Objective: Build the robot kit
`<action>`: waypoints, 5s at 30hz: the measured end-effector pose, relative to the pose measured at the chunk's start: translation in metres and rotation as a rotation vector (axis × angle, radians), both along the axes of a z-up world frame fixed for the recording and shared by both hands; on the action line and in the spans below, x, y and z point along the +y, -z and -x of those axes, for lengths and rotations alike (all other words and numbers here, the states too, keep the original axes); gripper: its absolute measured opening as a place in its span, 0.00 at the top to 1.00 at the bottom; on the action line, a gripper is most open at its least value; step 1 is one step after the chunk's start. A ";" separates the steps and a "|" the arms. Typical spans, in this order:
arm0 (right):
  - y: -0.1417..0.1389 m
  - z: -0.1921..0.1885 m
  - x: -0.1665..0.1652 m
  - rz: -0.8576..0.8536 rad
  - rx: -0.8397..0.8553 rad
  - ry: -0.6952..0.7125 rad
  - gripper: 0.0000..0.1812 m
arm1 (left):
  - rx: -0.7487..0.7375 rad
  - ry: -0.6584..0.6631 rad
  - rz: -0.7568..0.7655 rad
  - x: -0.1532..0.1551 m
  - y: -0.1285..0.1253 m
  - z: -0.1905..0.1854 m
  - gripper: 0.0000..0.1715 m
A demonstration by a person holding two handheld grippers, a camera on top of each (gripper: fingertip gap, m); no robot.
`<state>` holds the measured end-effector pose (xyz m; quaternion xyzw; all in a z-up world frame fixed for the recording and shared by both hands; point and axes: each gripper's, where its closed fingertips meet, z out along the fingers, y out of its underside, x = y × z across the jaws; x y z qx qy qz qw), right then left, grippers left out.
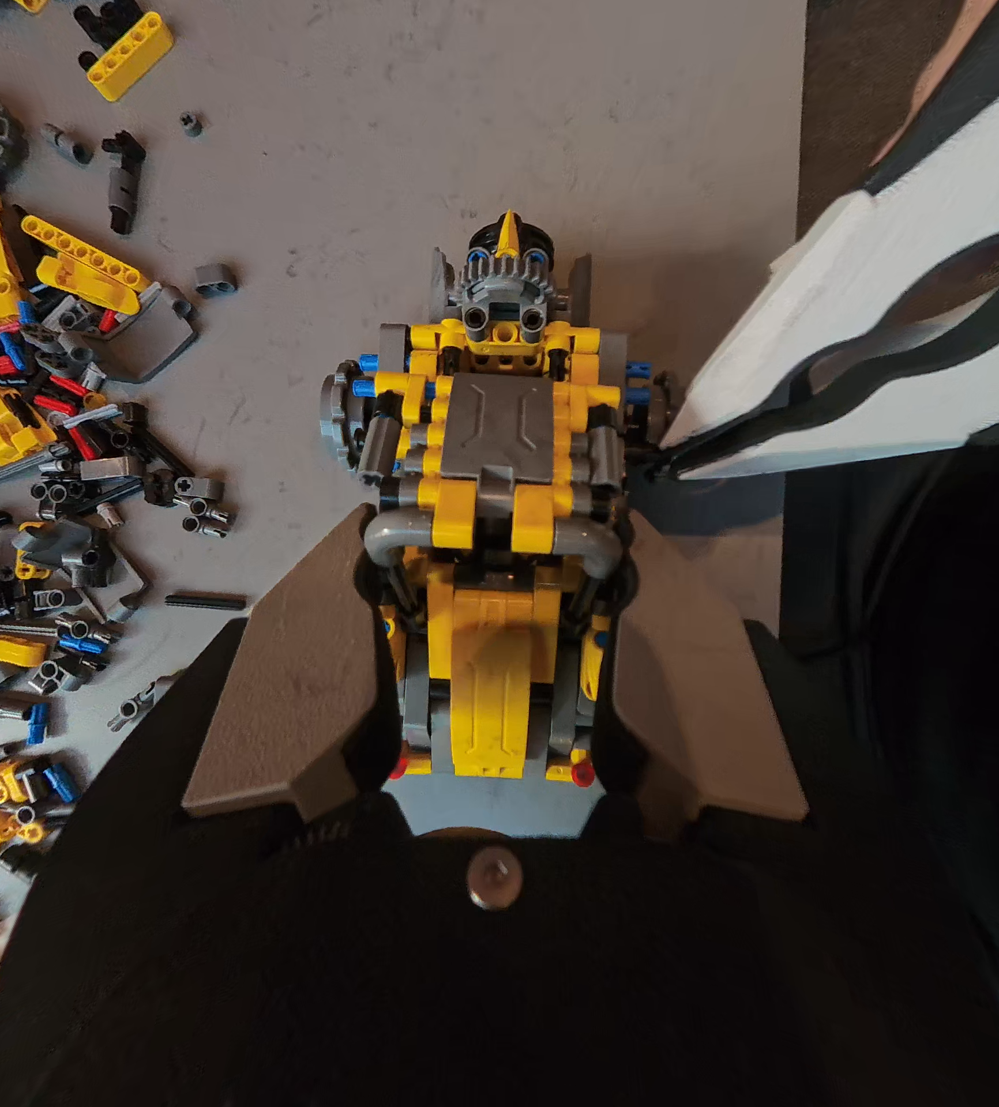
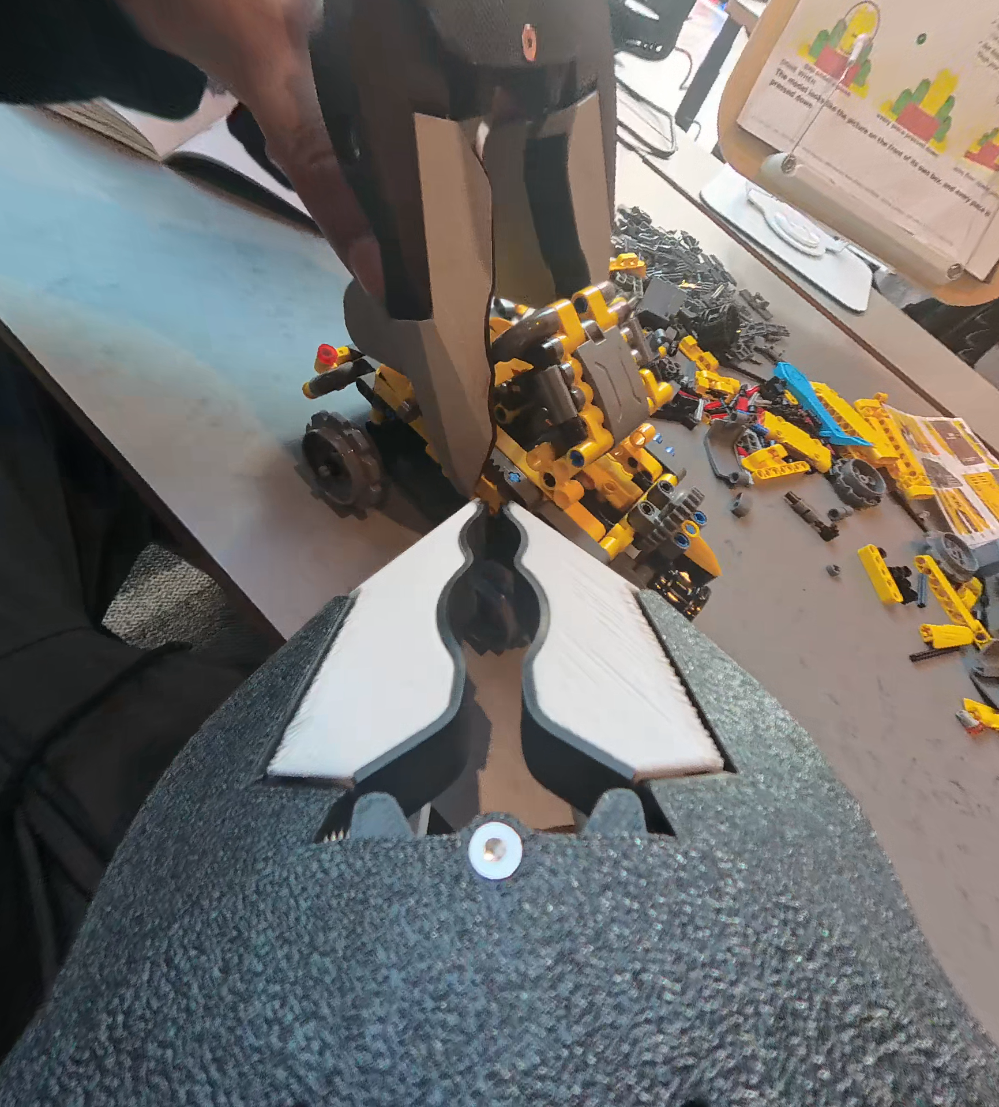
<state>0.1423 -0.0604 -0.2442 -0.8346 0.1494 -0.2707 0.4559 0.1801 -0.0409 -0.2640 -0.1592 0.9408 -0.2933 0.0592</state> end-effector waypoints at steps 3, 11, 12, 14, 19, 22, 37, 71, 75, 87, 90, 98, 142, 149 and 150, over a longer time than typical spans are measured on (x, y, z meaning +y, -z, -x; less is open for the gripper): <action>0.002 -0.001 -0.001 0.005 -0.007 0.022 0.99 | 0.002 0.002 0.031 -0.002 0.000 -0.001 0.56; 0.004 -0.003 -0.004 0.050 -0.090 0.091 0.96 | -0.007 -0.005 0.050 -0.005 0.000 -0.001 0.56; 0.005 -0.004 -0.006 0.059 -0.100 0.101 0.97 | -0.007 -0.003 0.054 -0.005 0.000 -0.001 0.56; 0.005 -0.004 -0.006 0.055 -0.091 0.105 0.98 | -0.002 -0.001 0.055 -0.005 0.000 -0.001 0.56; 0.006 -0.005 -0.007 0.048 -0.100 0.114 0.98 | -0.003 -0.005 0.054 -0.006 0.000 -0.001 0.56; 0.006 -0.006 -0.006 0.071 -0.146 0.111 0.98 | -0.006 -0.010 0.054 -0.005 0.001 -0.001 0.56; 0.002 -0.013 -0.011 -0.065 -0.128 0.112 0.99 | -0.021 -0.071 0.086 -0.010 -0.001 -0.009 0.56; 0.006 -0.008 -0.017 -0.199 0.026 0.092 0.97 | -0.086 -0.062 0.112 -0.016 -0.003 -0.003 0.52; -0.001 -0.006 -0.015 -0.220 -0.007 0.079 0.97 | -0.095 -0.049 0.123 -0.013 -0.005 -0.001 0.52; -0.002 0.002 -0.016 -0.250 0.029 0.028 0.96 | -0.107 -0.058 0.092 -0.013 -0.004 0.001 0.52; -0.010 0.008 -0.022 -0.275 -0.021 0.006 0.94 | -0.099 -0.076 0.134 -0.011 -0.012 0.007 0.49; -0.006 0.018 -0.040 -0.366 -0.041 -0.026 0.88 | -0.183 -0.297 0.466 0.027 -0.068 0.026 0.47; -0.042 0.036 0.007 -0.592 -0.064 -0.236 0.79 | -0.031 -0.398 0.785 0.069 -0.029 0.082 0.69; -0.031 0.059 0.047 -0.513 -0.069 -0.368 0.84 | -0.048 -0.399 0.793 0.070 -0.031 0.082 0.75; -0.029 0.062 0.052 -0.497 -0.071 -0.383 0.84 | -0.046 -0.400 0.794 0.070 -0.031 0.082 0.74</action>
